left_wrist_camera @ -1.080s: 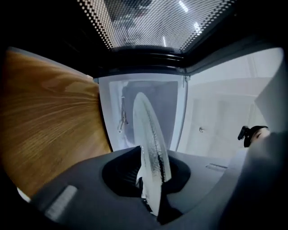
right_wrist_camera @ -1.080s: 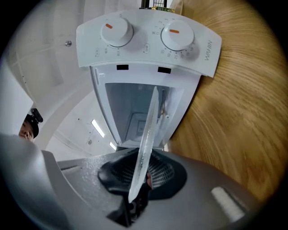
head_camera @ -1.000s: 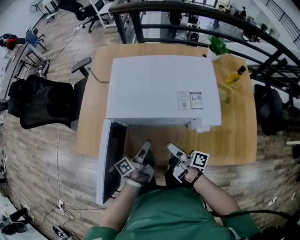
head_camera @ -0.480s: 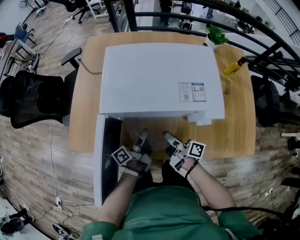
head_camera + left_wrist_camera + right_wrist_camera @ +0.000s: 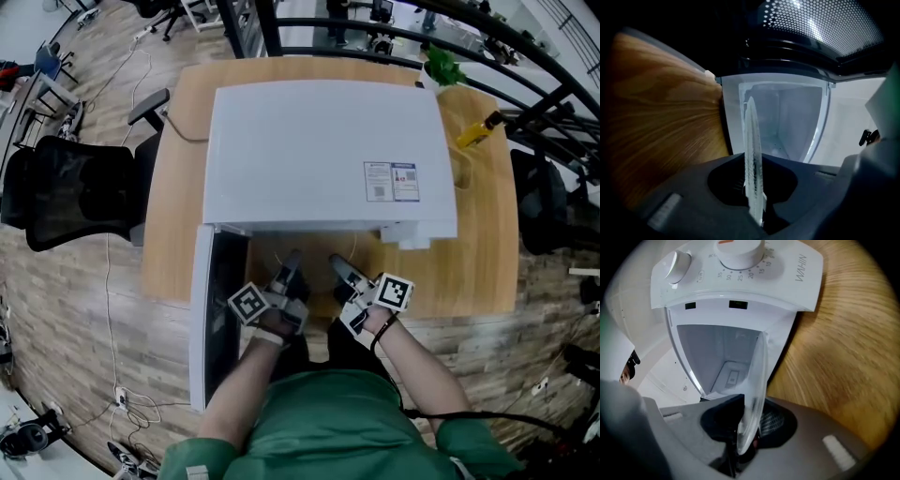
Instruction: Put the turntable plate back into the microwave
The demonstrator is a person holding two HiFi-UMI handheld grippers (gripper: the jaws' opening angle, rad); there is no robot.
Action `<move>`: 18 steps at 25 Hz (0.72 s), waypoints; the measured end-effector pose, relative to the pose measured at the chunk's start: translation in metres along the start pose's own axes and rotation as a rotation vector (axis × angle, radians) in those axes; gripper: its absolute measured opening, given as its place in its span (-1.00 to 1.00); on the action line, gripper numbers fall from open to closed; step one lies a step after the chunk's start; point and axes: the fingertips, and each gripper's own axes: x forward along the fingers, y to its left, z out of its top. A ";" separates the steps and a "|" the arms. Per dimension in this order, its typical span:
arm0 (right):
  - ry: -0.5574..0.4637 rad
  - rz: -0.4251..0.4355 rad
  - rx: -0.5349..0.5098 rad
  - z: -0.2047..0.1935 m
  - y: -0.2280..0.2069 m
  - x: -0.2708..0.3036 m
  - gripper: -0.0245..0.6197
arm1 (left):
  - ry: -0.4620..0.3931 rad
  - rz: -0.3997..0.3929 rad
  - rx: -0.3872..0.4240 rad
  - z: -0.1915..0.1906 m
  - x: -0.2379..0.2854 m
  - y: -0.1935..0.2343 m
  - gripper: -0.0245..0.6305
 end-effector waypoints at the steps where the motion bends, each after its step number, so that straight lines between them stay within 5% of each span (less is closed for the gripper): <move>1: -0.002 -0.001 -0.005 0.002 0.001 0.001 -0.62 | -0.006 0.002 -0.005 0.001 0.001 0.000 -0.83; 4: -0.002 0.004 -0.010 0.003 0.007 0.006 -0.48 | -0.022 0.015 -0.021 0.004 0.004 0.002 -0.83; 14: 0.035 -0.047 0.036 -0.033 0.010 0.002 -0.47 | -0.043 0.025 -0.004 0.014 0.024 0.002 -0.81; 18: -0.018 -0.138 0.103 -0.026 -0.005 0.003 -0.76 | -0.025 0.098 0.037 0.018 0.025 0.014 -0.79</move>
